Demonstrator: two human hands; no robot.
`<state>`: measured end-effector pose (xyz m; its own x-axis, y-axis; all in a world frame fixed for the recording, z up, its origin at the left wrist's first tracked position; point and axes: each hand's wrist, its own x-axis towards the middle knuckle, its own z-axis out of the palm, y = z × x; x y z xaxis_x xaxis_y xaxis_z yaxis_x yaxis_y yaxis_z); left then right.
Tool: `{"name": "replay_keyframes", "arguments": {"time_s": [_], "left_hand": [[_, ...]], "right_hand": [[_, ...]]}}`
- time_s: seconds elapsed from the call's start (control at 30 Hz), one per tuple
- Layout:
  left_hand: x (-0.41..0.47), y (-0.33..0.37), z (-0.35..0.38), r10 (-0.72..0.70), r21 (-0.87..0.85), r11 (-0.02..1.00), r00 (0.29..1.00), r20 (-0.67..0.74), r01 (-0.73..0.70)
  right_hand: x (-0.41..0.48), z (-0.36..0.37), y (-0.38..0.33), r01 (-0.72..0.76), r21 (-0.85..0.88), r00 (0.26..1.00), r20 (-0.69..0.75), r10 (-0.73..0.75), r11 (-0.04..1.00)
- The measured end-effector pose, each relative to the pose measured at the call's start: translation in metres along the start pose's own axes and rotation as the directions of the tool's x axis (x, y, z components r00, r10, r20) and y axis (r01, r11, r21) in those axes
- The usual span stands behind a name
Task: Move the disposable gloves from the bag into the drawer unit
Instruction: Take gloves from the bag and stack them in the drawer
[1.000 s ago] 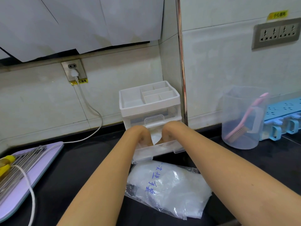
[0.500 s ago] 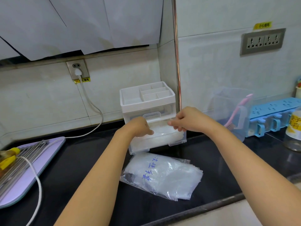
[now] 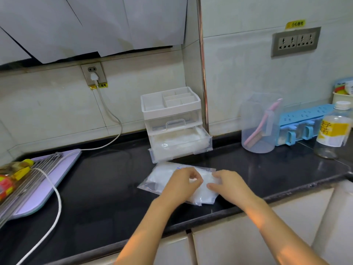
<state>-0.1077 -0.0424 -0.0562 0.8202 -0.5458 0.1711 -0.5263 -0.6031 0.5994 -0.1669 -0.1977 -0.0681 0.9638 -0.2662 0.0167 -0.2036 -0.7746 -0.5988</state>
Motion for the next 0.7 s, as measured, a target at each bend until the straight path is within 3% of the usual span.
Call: {"name": "replay_keyframes", "arguments": {"time_s": [0.2,0.37,0.5,0.7], "left_hand": [[-0.020,-0.019,0.034,0.048,-0.058,0.997,0.999,-0.011,-0.048],[-0.028,-0.020,0.038,0.030,-0.108,0.994,0.999,-0.041,-0.034],[-0.031,-0.018,0.037,0.047,-0.086,0.995,0.999,-0.018,-0.048],[-0.032,-0.016,0.036,0.098,-0.046,0.994,0.994,0.049,-0.095]], "right_hand": [[-0.013,0.031,0.014,0.092,-0.188,0.984,-0.131,-0.118,0.978],[-0.013,0.036,0.020,0.087,0.163,0.957,-0.288,-0.037,0.983],[-0.015,0.033,0.016,0.092,0.338,0.940,-0.341,0.030,0.937],[-0.016,0.029,0.010,0.095,0.453,0.948,-0.313,0.058,0.887]]}}
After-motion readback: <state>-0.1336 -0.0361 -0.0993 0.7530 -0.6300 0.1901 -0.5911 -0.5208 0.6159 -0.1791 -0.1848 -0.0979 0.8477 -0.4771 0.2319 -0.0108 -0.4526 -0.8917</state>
